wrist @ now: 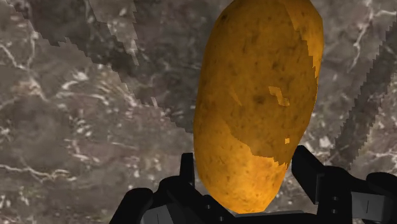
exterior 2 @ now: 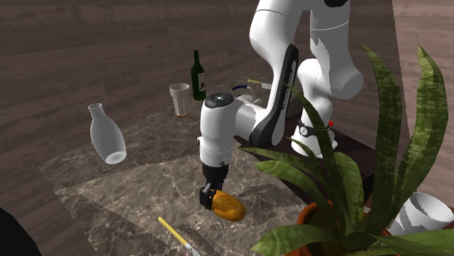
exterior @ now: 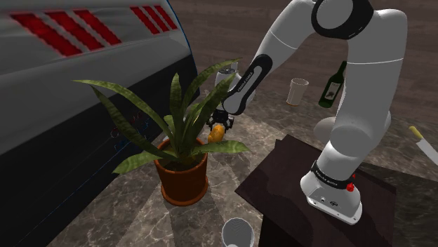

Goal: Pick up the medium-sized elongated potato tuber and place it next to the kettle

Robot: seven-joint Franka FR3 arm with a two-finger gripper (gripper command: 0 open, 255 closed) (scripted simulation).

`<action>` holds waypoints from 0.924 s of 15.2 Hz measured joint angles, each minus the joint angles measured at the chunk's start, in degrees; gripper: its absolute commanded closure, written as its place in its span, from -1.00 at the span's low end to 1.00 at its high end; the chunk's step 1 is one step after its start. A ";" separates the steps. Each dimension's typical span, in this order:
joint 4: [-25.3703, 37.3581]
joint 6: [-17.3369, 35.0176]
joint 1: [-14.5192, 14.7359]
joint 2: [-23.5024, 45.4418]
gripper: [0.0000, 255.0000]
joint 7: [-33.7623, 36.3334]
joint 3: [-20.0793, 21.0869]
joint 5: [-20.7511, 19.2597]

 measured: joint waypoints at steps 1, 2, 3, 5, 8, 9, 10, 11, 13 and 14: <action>-0.01 0.02 0.01 -0.01 1.00 0.02 0.00 -0.01; -0.01 0.01 -0.02 0.00 1.00 -0.03 0.00 0.01; -0.08 -0.33 -0.11 -0.38 1.00 -0.18 0.19 0.23; -0.04 -1.41 -0.43 -1.41 1.00 -0.68 0.66 0.88; -0.34 -3.45 -1.10 -3.81 1.00 -1.77 1.52 2.26; -0.46 -4.11 -1.26 -4.60 1.00 -2.09 1.78 2.71; -0.43 -4.80 -1.38 -5.29 1.00 -2.36 2.01 3.13; -0.59 -5.43 -1.60 -6.12 1.00 -2.79 2.23 3.62; -0.39 -7.03 -1.87 -7.58 1.00 -3.48 2.63 4.54; -0.34 -7.66 -1.91 -8.18 1.00 -3.66 2.78 4.87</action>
